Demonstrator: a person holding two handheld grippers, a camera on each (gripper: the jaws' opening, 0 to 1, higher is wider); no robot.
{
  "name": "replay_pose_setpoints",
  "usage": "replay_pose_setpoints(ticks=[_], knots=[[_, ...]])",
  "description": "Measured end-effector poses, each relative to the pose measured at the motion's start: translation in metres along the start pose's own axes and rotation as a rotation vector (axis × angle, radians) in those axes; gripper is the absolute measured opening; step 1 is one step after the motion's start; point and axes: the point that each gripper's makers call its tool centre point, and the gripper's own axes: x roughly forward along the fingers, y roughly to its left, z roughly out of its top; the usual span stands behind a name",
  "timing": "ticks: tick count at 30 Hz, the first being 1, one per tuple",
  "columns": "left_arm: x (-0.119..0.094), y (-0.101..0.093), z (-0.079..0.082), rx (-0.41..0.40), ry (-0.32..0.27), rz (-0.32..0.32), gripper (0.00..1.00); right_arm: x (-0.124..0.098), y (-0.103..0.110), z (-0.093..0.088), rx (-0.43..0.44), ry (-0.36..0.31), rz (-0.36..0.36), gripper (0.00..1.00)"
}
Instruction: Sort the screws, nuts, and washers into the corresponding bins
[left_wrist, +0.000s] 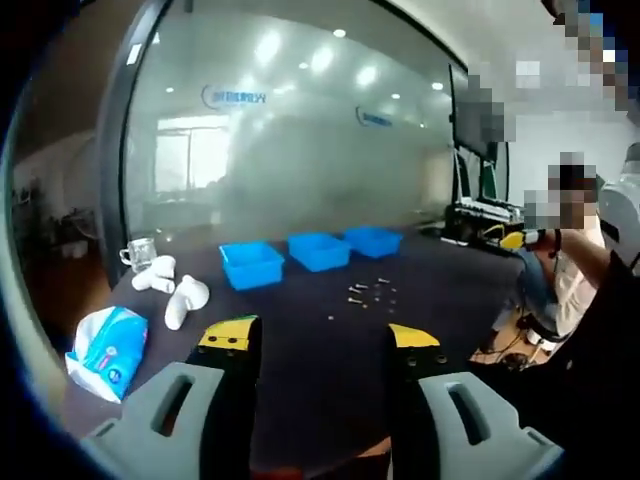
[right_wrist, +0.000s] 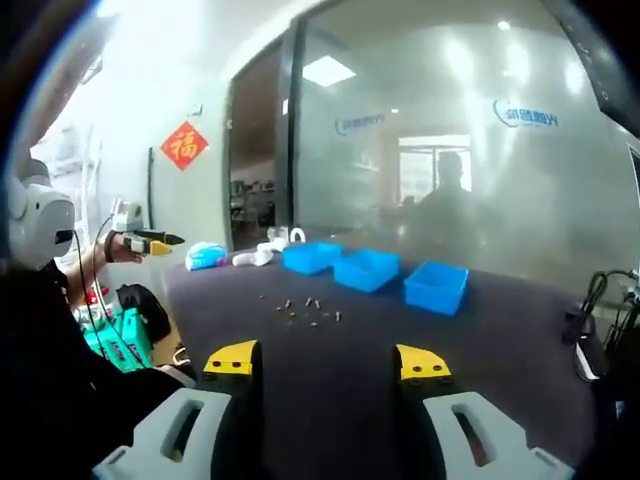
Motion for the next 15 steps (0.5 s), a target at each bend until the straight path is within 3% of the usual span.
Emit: replay_pose_setpoints(ticks=[8, 15], knots=[[0.003, -0.004, -0.003, 0.004, 0.019, -0.024, 0.49, 0.015, 0.000, 0.005, 0.008, 0.042, 0.018, 0.52], [0.005, -0.006, -0.001, 0.007, 0.019, -0.030, 0.49, 0.040, 0.009, 0.010, -0.058, 0.102, 0.081, 0.51]])
